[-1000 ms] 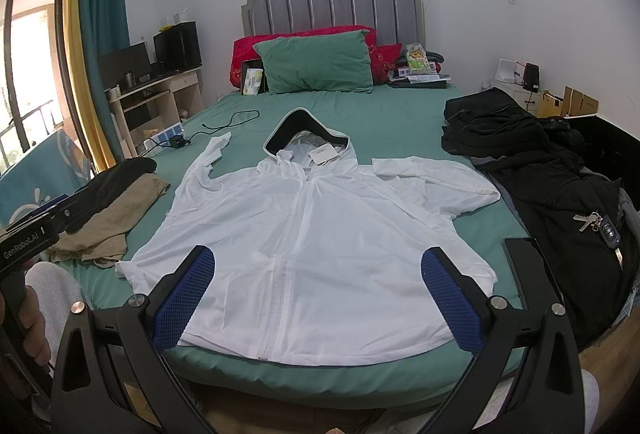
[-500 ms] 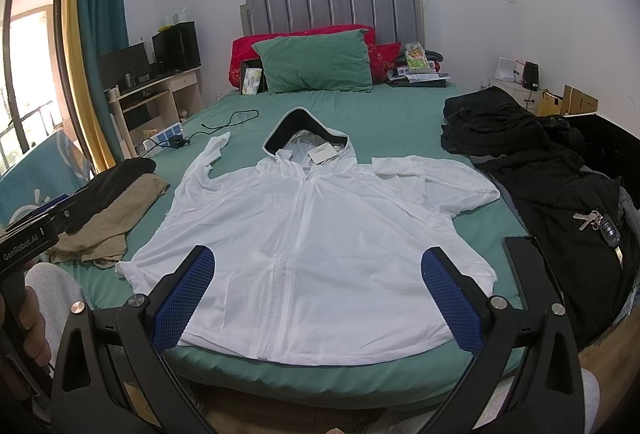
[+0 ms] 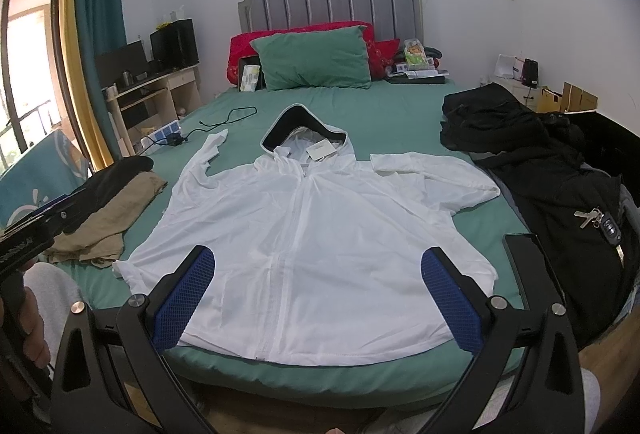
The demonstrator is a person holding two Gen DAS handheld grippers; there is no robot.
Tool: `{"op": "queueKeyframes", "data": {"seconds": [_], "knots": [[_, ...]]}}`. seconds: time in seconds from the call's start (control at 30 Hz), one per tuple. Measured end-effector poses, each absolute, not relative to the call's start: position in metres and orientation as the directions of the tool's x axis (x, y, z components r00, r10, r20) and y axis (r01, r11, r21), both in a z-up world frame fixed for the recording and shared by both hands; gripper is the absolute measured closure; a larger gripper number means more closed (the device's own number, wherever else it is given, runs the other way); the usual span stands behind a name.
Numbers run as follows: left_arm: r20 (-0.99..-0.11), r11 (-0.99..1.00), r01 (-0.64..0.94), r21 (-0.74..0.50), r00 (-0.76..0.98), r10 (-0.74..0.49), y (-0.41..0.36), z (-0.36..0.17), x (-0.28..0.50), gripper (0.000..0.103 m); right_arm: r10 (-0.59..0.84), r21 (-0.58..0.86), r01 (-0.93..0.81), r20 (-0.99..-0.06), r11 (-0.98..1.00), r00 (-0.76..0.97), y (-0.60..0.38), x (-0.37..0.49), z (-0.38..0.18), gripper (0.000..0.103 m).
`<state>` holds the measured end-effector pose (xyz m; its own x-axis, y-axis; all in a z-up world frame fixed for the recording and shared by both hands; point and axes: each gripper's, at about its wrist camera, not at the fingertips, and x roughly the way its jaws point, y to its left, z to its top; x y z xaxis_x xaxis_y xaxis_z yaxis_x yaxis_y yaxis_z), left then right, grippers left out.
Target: Fold large clothes
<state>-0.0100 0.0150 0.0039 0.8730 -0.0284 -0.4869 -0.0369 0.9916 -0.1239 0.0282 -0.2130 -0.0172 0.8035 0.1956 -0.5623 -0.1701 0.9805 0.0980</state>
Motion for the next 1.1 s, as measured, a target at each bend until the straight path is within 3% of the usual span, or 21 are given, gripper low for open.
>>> {"op": "queueKeyframes", "data": {"seconds": [0.17, 0.4, 0.87, 0.9, 1.03, 1.1], "knots": [[-0.5, 0.988, -0.001, -0.156, 0.862, -0.078, 0.019, 0.0, 0.0, 0.024, 0.193, 0.093, -0.171, -0.572, 0.981, 0.797, -0.209, 0.033, -0.025, 0.001], [-0.57, 0.994, 0.052, -0.099, 0.815, -0.099, 0.02, -0.011, 0.038, 0.023, 0.158, 0.043, -0.165, -0.588, 0.985, 0.793, -0.217, 0.06, -0.033, 0.001], [-0.676, 0.991, 0.009, -0.137, 0.731, -0.1, 0.07, -0.06, 0.159, 0.023, 0.04, -0.18, -0.209, -0.658, 0.961, 0.752, -0.255, 0.205, -0.074, 0.002], [-0.678, 0.992, 0.006, -0.129, 0.73, -0.092, 0.072, -0.062, 0.167, 0.023, 0.04, -0.195, -0.224, -0.665, 0.955, 0.745, -0.255, 0.218, -0.081, 0.002], [-0.695, 0.996, 0.031, -0.088, 0.715, -0.084, 0.081, -0.077, 0.212, 0.023, 0.035, -0.197, -0.261, -0.734, 0.945, 0.678, -0.261, 0.287, -0.113, 0.021], [-0.712, 0.995, 0.017, -0.098, 0.698, -0.082, 0.09, -0.087, 0.237, 0.023, 0.015, -0.23, -0.27, -0.735, 0.935, 0.678, -0.26, 0.315, -0.119, 0.022]]}}
